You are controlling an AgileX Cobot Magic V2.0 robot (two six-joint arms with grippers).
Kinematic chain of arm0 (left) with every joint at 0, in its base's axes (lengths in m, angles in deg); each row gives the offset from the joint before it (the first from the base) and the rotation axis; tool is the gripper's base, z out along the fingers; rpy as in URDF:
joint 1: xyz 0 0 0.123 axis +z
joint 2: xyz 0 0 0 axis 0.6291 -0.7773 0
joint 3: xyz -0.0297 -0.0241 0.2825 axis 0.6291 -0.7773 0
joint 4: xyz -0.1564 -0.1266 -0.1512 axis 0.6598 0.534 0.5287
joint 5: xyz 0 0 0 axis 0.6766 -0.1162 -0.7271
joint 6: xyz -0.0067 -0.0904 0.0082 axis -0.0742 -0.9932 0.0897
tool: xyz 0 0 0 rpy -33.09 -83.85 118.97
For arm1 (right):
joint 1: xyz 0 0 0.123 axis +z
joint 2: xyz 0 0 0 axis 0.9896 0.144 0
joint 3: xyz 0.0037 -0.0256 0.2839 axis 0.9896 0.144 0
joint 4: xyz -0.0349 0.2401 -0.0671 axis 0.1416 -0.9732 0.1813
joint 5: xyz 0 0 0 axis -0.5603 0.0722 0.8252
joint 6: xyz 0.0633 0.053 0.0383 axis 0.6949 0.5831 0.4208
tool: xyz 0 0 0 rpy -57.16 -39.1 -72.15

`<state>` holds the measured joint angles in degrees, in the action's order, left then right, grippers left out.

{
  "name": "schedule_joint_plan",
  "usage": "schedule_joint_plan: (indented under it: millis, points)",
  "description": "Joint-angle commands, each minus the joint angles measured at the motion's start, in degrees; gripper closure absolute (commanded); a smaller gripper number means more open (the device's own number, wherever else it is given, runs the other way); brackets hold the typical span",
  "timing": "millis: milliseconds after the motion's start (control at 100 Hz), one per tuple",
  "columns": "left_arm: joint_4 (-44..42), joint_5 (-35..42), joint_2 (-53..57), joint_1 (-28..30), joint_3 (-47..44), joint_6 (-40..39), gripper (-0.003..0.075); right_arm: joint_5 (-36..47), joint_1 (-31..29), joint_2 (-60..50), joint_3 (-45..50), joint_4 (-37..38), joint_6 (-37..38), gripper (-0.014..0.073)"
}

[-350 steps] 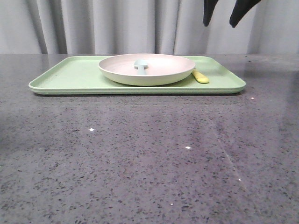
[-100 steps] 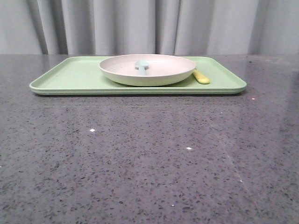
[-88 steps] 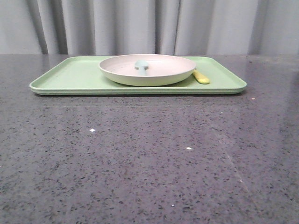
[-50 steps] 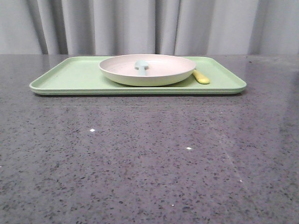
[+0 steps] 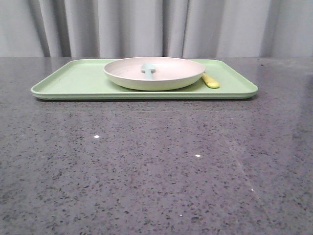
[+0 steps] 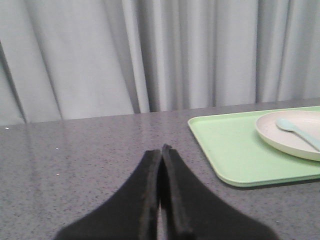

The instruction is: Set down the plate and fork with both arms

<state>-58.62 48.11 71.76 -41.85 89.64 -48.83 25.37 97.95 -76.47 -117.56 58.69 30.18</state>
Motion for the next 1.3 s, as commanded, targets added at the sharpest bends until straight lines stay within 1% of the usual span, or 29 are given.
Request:
schedule_joint_plan:
  millis: [0,270,320,380,1290]
  points:
    - [2.08,6.79,0.13,2.06,-0.83,2.84,0.0741,4.06,-0.53,0.5,-1.39,0.98,-0.58,0.0632]
    - [3.41,14.0,2.75,5.65,-11.9,-0.29,0.0741,4.06,-0.53,0.5,-1.39,0.98,-0.58,0.0632]
    - [3.55,10.66,3.84,6.14,-11.76,-0.29,0.0741,4.06,-0.53,0.5,-1.39,0.98,-0.58,0.0632]
    - [3.55,10.23,4.81,6.41,-11.76,-0.29,0.0741,4.19,-0.53,0.5,-1.39,0.98,-0.58,0.0632]
    - [3.55,10.23,4.81,6.55,-11.76,-0.29,0.0741,4.22,-0.53,0.5,-1.39,0.98,-0.58,0.0632]
